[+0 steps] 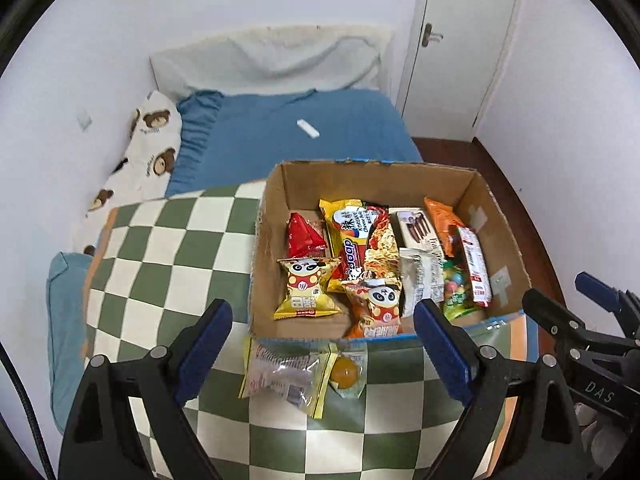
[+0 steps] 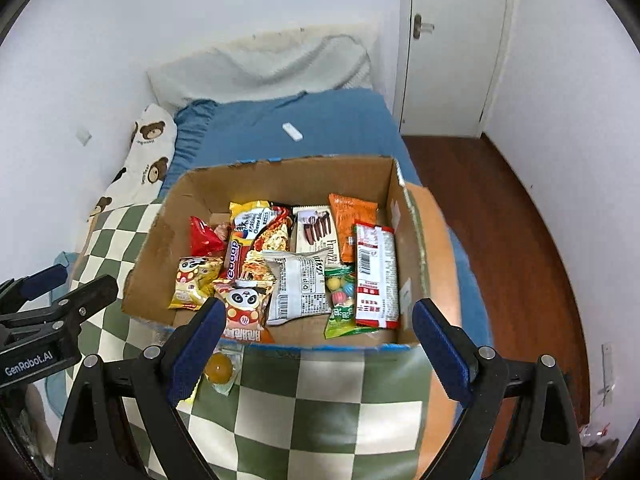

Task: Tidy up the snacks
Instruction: 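Move both tools down toward the yellow-edged bag and the round egg snack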

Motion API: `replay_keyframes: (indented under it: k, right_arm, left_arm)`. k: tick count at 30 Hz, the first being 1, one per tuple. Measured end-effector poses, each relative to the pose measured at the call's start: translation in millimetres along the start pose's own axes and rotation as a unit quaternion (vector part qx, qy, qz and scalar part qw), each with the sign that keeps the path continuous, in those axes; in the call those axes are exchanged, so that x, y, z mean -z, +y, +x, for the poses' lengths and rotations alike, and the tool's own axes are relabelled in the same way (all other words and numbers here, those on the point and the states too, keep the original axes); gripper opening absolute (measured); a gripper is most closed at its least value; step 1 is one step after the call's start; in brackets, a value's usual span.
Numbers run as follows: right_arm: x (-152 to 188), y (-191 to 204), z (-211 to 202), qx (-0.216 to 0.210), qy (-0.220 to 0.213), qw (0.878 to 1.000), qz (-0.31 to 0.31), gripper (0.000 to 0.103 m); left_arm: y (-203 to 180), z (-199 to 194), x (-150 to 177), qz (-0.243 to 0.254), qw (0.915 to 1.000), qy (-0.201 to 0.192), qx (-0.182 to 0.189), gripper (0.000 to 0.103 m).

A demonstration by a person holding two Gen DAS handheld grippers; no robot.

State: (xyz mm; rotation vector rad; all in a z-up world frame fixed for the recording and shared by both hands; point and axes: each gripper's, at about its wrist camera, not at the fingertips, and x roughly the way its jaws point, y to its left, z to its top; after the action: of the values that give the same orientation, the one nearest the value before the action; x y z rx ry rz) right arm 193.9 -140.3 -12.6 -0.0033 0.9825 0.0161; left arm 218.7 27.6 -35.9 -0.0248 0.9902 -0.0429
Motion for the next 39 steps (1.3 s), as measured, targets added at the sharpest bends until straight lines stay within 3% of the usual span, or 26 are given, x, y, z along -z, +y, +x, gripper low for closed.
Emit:
replay_keyframes:
  k: [10, 16, 21, 23, 24, 28, 33, 36, 38, 39]
  right_arm:
    - [26, -2, -69, 0.0, -0.051, 0.999, 0.002, 0.096]
    - [33, -3, -78, -0.013, -0.055, 0.998, 0.016, 0.096]
    - [52, 7, -35, -0.076, 0.001, 0.997, 0.023, 0.095]
    - [64, 19, -4, -0.103, 0.03, 0.994, 0.016, 0.079]
    - [70, 25, 14, -0.112, 0.046, 0.993, 0.015, 0.066]
    - [91, 49, 84, -0.145, 0.103, 0.984, 0.026, 0.063]
    - [102, 75, 149, -0.164, 0.14, 0.976, 0.039, 0.063]
    - [111, 91, 182, -0.174, 0.168, 0.969, 0.048, 0.063]
    - [113, 99, 185, -0.16, 0.155, 0.974, 0.029, 0.059]
    - [114, 102, 185, -0.167, 0.157, 0.973, 0.028, 0.051]
  left_arm:
    - [-8, -52, 28, -0.003, 0.9991, -0.043, -0.004, 0.093]
    - [-7, -47, 38, -0.007, 0.9989, -0.042, -0.02, 0.093]
    - [17, -8, 59, -0.038, 0.998, 0.017, -0.048, 0.093]
    - [33, 11, 71, -0.055, 0.9951, 0.043, -0.07, 0.093]
    - [41, 21, 77, -0.062, 0.9934, 0.054, -0.08, 0.093]
    - [68, 60, 100, -0.078, 0.9861, 0.108, -0.1, 0.093]
    - [86, 98, 118, -0.096, 0.9771, 0.173, -0.078, 0.093]
    - [97, 116, 123, -0.137, 0.968, 0.206, -0.041, 0.093]
    - [103, 123, 124, -0.167, 0.962, 0.214, -0.03, 0.093]
    - [105, 123, 124, -0.175, 0.9605, 0.215, -0.027, 0.091]
